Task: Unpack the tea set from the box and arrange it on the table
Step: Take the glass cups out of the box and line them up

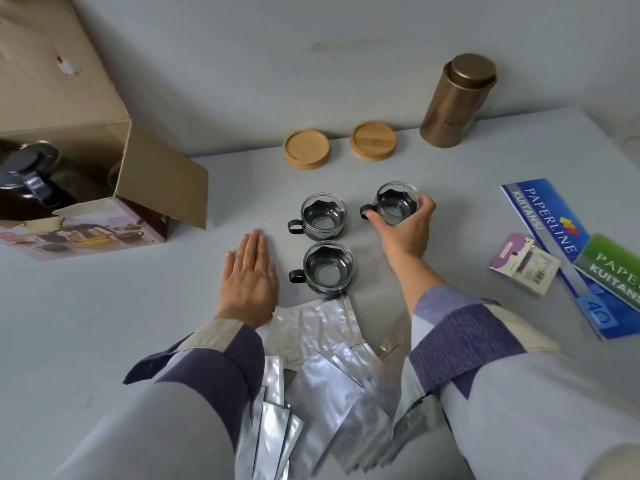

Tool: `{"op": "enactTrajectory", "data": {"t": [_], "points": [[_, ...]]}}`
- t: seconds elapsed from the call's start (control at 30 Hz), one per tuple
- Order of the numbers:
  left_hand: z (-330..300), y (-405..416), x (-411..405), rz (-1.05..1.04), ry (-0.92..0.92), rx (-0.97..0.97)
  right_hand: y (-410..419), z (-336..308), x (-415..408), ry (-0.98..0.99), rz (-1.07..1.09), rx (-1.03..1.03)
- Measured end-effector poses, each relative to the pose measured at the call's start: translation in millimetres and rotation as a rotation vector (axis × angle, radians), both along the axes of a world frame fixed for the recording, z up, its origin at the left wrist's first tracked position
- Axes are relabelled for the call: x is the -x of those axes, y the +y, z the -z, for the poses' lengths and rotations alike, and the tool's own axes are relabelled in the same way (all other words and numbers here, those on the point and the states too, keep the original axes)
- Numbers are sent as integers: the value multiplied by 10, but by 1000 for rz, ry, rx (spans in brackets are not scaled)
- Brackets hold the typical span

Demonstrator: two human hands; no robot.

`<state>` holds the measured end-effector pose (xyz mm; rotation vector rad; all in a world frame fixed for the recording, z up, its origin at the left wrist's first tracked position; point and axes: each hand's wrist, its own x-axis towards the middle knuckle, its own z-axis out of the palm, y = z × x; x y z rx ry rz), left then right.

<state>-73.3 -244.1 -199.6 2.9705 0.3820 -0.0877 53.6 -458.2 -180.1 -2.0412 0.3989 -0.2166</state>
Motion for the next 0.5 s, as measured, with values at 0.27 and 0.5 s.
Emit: {"op": "enactTrajectory", "data": {"t": [0.27,0.5], "points": [[-2,8,-7,4,24,2,-110,-68,56,160,-77,2],[-165,86,-59,72,117,46,-126,-434,355,261,-121,152]]}}
